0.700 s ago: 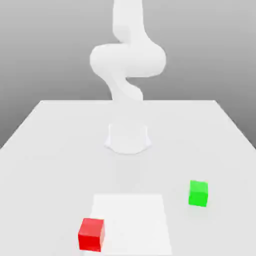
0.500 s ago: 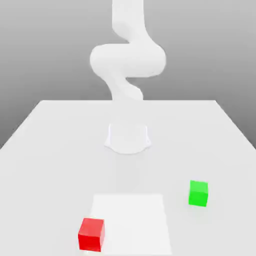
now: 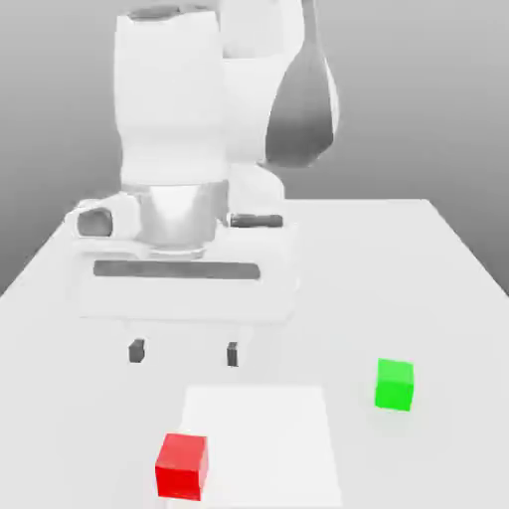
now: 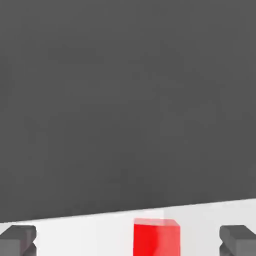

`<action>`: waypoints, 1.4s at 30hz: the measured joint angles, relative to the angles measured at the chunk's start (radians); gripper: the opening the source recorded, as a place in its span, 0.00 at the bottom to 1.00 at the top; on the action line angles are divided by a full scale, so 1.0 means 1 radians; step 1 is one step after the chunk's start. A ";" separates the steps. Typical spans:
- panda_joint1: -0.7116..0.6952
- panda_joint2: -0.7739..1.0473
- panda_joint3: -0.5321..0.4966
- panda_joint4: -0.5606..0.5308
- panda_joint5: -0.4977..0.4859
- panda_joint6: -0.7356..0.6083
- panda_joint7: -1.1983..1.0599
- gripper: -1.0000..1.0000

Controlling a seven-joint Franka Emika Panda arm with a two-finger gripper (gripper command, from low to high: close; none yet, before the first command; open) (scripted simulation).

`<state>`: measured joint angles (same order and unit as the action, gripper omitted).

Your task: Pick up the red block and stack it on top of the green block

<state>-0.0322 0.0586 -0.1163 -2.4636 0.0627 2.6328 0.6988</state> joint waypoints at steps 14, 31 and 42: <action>-0.042 0.314 0.030 0.000 0.040 0.201 -0.039 0.00; 0.188 -0.036 0.194 -0.193 -0.053 0.045 -0.343 0.00; 0.432 -0.149 0.305 -0.352 -0.019 0.092 -0.729 0.00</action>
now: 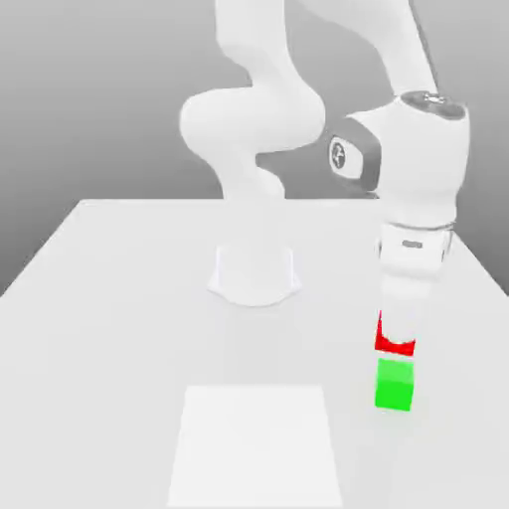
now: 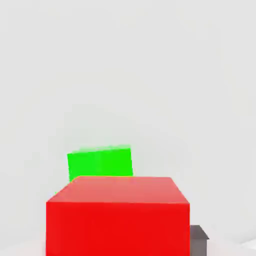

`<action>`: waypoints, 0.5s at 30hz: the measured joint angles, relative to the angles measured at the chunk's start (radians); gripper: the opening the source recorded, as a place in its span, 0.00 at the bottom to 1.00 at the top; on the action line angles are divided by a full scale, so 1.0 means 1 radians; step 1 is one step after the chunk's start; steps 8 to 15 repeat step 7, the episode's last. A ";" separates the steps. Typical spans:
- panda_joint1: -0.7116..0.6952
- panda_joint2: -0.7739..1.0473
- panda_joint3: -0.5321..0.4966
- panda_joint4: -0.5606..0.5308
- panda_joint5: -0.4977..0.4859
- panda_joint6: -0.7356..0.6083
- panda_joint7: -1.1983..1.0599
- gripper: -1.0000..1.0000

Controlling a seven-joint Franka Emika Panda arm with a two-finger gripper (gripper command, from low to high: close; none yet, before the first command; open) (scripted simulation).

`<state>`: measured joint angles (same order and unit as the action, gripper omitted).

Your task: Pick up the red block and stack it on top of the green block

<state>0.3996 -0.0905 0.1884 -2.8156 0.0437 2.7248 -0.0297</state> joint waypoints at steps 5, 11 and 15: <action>0.006 0.165 -0.022 0.004 -0.094 0.158 0.060 1.00; 0.005 0.165 -0.022 0.004 -0.094 0.158 0.060 1.00; 0.005 0.165 -0.022 0.004 -0.094 0.158 0.060 1.00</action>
